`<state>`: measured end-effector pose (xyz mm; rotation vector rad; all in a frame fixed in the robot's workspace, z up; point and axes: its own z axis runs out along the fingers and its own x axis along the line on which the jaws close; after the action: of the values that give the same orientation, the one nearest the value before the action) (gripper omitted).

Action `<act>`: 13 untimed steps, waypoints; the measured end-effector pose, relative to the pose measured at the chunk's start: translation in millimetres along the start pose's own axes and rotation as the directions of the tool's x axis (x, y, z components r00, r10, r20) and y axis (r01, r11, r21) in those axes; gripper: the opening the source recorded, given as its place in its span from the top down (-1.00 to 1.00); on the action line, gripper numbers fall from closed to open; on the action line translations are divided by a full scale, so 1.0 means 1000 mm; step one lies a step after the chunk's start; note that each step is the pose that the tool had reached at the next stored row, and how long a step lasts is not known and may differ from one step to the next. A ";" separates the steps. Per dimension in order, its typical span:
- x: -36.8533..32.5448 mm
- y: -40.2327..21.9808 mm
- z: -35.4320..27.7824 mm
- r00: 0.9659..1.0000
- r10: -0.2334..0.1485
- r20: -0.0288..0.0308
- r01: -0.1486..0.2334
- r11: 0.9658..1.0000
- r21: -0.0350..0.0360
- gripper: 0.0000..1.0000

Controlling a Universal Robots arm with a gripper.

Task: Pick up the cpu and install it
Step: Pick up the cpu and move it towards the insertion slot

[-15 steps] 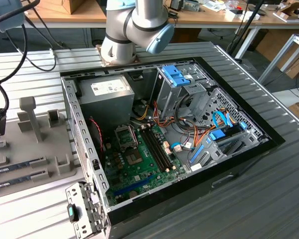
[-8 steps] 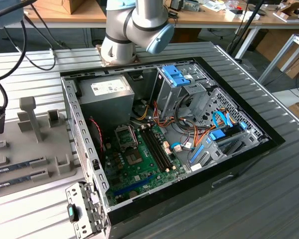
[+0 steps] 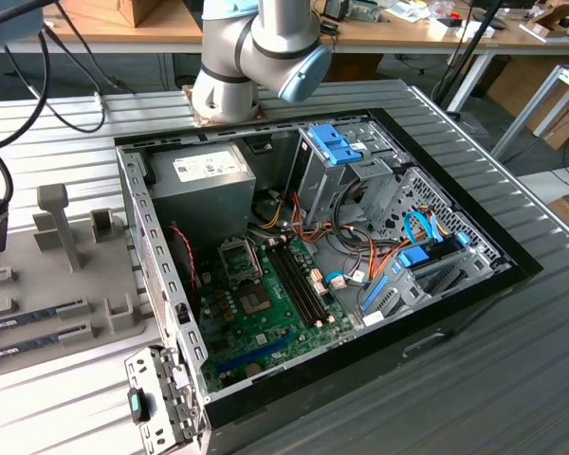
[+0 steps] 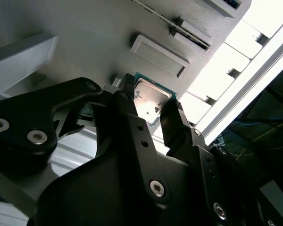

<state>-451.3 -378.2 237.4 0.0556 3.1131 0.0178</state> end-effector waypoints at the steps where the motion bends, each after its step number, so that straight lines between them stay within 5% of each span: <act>1: 0.0000 0.0000 -0.0003 1.000 0.000 0.000 0.000 1.000 0.000 0.06; 13: -0.0002 0.0001 -0.0076 1.000 0.000 0.000 0.000 1.000 0.000 0.06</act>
<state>-451.3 -378.2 245.0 0.0556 3.1131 0.0178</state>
